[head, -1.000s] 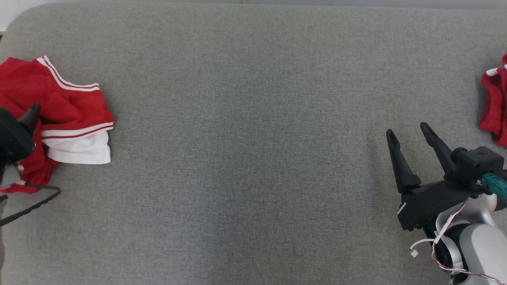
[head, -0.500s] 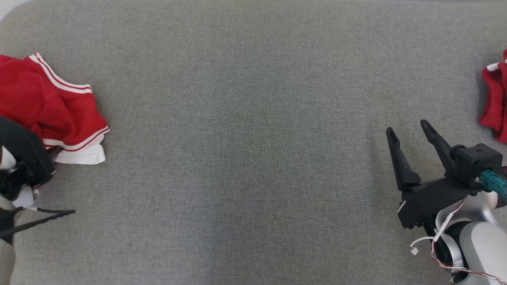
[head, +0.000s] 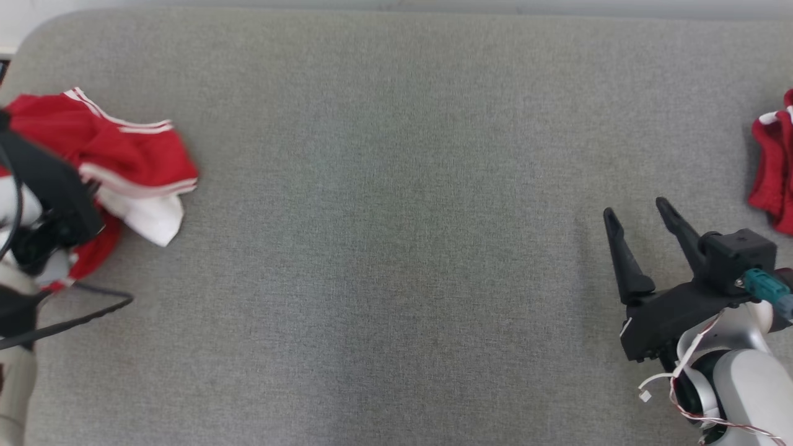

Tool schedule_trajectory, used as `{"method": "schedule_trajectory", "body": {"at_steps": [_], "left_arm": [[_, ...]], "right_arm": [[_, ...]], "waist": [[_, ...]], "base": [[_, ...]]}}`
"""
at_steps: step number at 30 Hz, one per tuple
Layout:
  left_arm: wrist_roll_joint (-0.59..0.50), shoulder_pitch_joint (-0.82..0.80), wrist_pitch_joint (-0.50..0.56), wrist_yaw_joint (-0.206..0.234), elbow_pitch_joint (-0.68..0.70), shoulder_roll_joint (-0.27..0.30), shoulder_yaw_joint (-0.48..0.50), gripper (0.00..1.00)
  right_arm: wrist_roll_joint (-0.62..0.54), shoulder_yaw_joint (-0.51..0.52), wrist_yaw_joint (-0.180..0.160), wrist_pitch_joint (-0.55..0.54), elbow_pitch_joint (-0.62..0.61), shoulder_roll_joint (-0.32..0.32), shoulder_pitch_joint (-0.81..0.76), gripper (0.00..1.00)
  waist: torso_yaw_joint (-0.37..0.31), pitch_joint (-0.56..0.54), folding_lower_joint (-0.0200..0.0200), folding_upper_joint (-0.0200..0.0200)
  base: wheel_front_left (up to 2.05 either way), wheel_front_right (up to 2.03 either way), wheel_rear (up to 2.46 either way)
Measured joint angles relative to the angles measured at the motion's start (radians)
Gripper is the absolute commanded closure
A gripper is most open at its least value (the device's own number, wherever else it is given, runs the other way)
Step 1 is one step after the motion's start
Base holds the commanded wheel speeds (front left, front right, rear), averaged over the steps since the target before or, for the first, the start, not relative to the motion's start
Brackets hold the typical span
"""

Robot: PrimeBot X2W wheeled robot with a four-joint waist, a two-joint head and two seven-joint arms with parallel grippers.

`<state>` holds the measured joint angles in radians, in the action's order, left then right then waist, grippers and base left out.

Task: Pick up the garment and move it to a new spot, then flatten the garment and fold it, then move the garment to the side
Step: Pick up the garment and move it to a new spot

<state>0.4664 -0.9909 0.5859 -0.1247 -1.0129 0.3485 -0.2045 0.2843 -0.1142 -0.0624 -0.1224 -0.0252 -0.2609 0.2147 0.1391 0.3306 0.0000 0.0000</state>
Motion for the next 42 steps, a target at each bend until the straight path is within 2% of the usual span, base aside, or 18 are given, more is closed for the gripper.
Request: {"method": "schedule_trajectory", "body": {"at_steps": [6,14,27,35,42], "left_arm": [[0.065,-0.017,-0.027,0.000,0.087,-0.035,-0.081,1.00],[0.162,0.013,-0.058,0.000,0.246,-0.052,-0.235,1.00],[0.302,0.157,-0.123,0.000,0.513,-0.077,-0.495,1.00],[0.325,0.243,-0.179,0.000,0.673,-0.147,-0.624,1.00],[0.325,0.366,-0.221,0.000,0.693,-0.174,-0.684,1.00]], "right_arm": [[0.006,-0.009,0.001,0.014,0.040,0.018,0.001,0.00],[0.028,-0.008,0.002,0.036,0.086,0.039,-0.008,0.00],[0.059,0.008,0.002,0.080,0.123,0.062,-0.078,0.00],[0.069,0.046,0.001,0.106,0.123,0.055,-0.155,0.00],[0.079,0.056,-0.001,0.122,0.117,0.057,-0.170,0.00]], "waist": [[-0.001,-0.039,-0.0001,0.0000],[-0.024,-0.101,-0.0001,0.0000],[-0.125,-0.165,-0.0001,0.0000],[-0.179,-0.202,-0.0001,0.0000],[-0.177,-0.209,-0.0002,-0.0001]], "base": [[0.00,0.00,0.00],[0.00,0.00,0.00],[0.00,0.00,0.00],[0.00,0.00,0.00],[0.00,0.00,0.00]]}}
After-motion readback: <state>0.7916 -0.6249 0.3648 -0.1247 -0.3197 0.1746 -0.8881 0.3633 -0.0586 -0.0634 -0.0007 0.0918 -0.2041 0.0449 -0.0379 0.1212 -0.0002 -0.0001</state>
